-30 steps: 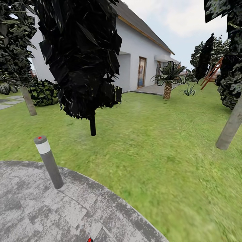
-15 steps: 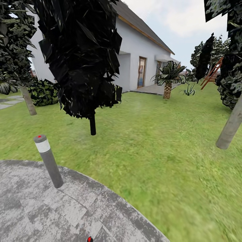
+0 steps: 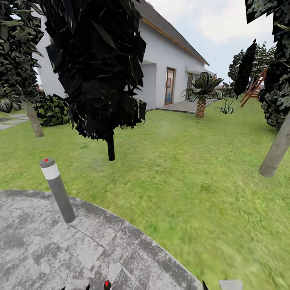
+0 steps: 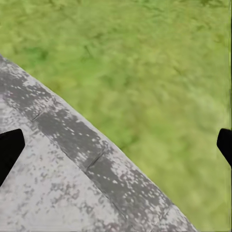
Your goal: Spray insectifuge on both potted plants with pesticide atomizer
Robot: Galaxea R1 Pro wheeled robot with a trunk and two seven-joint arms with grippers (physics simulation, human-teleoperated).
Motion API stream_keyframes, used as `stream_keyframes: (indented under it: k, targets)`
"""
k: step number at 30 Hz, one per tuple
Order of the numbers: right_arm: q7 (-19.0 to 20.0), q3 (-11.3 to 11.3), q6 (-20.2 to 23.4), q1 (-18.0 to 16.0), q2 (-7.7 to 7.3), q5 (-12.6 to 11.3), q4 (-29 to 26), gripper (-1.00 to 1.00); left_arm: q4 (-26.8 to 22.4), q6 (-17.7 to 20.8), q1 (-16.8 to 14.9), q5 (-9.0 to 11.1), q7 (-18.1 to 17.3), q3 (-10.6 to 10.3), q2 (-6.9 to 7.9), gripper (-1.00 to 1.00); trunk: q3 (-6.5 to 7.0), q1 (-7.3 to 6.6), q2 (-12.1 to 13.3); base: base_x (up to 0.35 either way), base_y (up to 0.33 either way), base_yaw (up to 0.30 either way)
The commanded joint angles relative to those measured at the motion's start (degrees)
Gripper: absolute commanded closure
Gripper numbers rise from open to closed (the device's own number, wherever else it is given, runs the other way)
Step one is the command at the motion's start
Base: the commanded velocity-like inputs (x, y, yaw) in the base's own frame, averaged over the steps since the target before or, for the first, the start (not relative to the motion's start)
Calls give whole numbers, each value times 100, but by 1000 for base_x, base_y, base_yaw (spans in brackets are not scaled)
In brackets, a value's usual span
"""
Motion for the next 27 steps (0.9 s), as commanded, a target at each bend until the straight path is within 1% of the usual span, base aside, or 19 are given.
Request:
stream_keyframes:
  k: [1, 2, 3, 4, 5, 7, 8, 11, 16, 20, 23, 27]
  targets:
    - [-5, -2, 3, -116, 0, 2, -335, -100, -30, 49, -230, -252, -149, 44, 27, -100, -26, 22, -44, 0, 0, 0]
    - [-4, -2, 12, -220, 0, 1, -499, -100, -43, 128, -363, -347, -224, 42, 45, -100, -44, 44, -84, 0, 0, 0]
    - [-3, -2, 73, -515, 0, 3, -688, -100, -75, 360, -599, -480, -391, 40, 80, -100, -62, 66, -124, 0, 0, 0]
    - [0, -2, 320, -857, -1, 5, -759, -100, -95, 570, -784, -580, -598, 39, 105, -100, -79, 88, -164, 0, 0, 0]
    - [-1, -2, 648, -1117, -5, 5, -774, -100, -98, 666, -908, -678, -792, 35, 128, -100, -97, 110, -204, 0, 0, 0]
    - [2, -5, 1029, -1366, -9, 6, -795, -100, -79, 728, -1000, -836, -999, 32, 143, -100, -133, 154, -285, 0, 0, 0]
    - [15, -7, 1135, -1431, -16, 3, -807, -100, -63, 738, -1020, -902, -1055, 31, 147, -100, -151, 176, -325, 0, 0, 0]
    - [35, -13, 1262, -1509, -23, 3, -816, -100, -30, 725, -1006, -984, -1121, 28, 168, -100, -205, 241, -445, 0, 0, 0]
    - [49, 17, 1326, -1543, -27, 22, -796, -100, -8, 694, -963, -1033, -1150, 24, 189, -100, -295, 351, -645, 0, 0, 0]
    - [50, 10, 1331, -1546, -31, 30, -779, -100, -4, 685, -960, -1035, -1152, 28, 218, -100, -367, 439, -806, 0, 0, 0]
    - [45, -5, 1339, -1546, -37, 25, -801, -100, 4, 677, -959, -1039, -1153, 29, 267, -100, -421, 505, -926, 0, 0, 0]
    - [42, -16, 1341, -1547, -43, 18, -814, -100, 12, 674, -962, -1042, -1153, 28, 286, -100, -492, 593, -1087, 0, 0, 0]
